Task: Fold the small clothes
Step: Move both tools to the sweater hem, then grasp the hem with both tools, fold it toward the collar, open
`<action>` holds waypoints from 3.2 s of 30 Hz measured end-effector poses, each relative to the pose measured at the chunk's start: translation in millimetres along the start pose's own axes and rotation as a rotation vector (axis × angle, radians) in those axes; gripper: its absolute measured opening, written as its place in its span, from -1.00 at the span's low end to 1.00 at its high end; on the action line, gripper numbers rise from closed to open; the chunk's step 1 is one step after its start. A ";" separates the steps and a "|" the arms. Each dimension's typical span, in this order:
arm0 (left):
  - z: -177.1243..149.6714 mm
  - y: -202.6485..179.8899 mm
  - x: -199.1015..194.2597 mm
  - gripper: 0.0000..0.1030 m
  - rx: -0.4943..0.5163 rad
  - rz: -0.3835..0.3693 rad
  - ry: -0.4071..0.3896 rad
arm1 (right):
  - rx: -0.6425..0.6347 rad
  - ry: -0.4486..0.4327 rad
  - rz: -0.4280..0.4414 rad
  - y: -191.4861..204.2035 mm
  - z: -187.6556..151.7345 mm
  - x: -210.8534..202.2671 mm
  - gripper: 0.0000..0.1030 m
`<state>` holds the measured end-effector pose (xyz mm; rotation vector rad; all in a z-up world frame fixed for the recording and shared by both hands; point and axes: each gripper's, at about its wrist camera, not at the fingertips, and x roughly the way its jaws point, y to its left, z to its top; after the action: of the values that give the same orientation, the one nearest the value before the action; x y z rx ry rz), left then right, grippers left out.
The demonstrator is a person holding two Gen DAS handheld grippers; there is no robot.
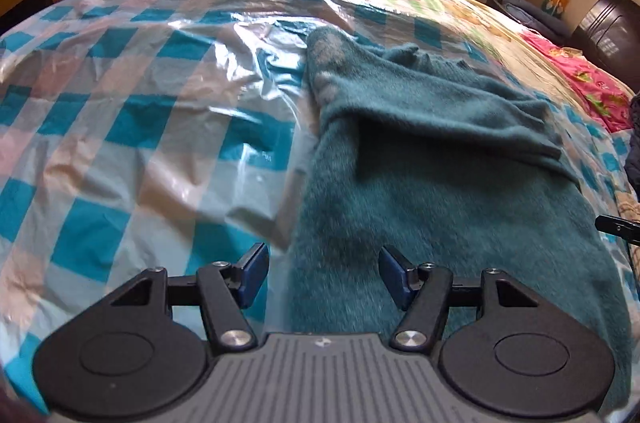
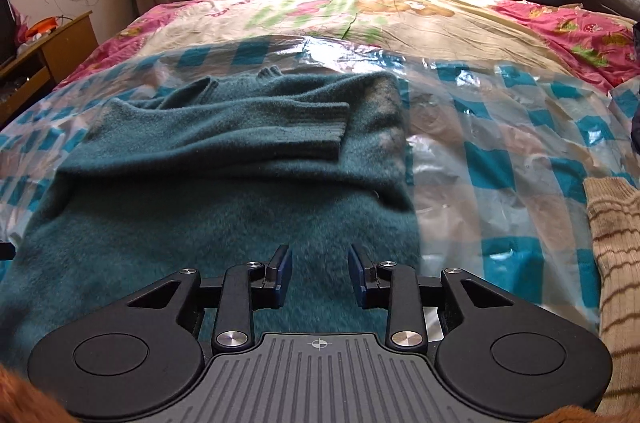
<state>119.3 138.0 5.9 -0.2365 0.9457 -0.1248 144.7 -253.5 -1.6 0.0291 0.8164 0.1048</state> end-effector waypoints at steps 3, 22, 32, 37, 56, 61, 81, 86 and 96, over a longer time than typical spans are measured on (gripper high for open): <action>-31.1 0.8 -13.6 0.27 -0.022 -0.031 0.081 | 0.022 0.072 -0.009 -11.6 -32.3 -29.8 -0.40; -77.5 -10.4 -34.5 -0.09 -0.003 -0.028 0.192 | 0.176 0.297 0.051 -29.7 -109.2 -69.8 -0.34; -79.4 -5.2 -26.9 -0.33 -0.023 -0.023 0.243 | 0.217 0.319 0.102 -31.4 -109.9 -60.4 -0.38; -77.3 -14.0 -24.7 -0.39 0.030 -0.025 0.264 | 0.227 0.320 0.129 -32.4 -110.2 -55.2 -0.45; -4.0 4.2 -46.3 -0.71 -0.282 -0.434 0.059 | 0.684 0.009 0.488 -57.1 -66.6 -73.6 -0.76; 57.0 10.5 -33.0 -0.72 -0.296 -0.455 -0.062 | 0.714 -0.127 0.519 -66.1 -11.1 -59.2 -0.76; 165.1 55.2 131.2 -0.60 -0.510 -0.339 -0.097 | 0.969 -0.082 0.326 -103.2 86.3 151.3 -0.47; 162.3 64.1 124.7 -0.37 -0.622 -0.380 -0.121 | 0.993 -0.122 0.388 -111.3 90.7 137.4 -0.08; 167.7 43.7 77.5 -0.03 -0.406 -0.222 -0.244 | 0.771 -0.215 0.241 -107.5 107.1 109.9 0.24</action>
<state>301.0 188.5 28.0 -0.7170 0.6921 -0.1043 306.3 -347.3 -15.2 0.8534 0.5954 0.0078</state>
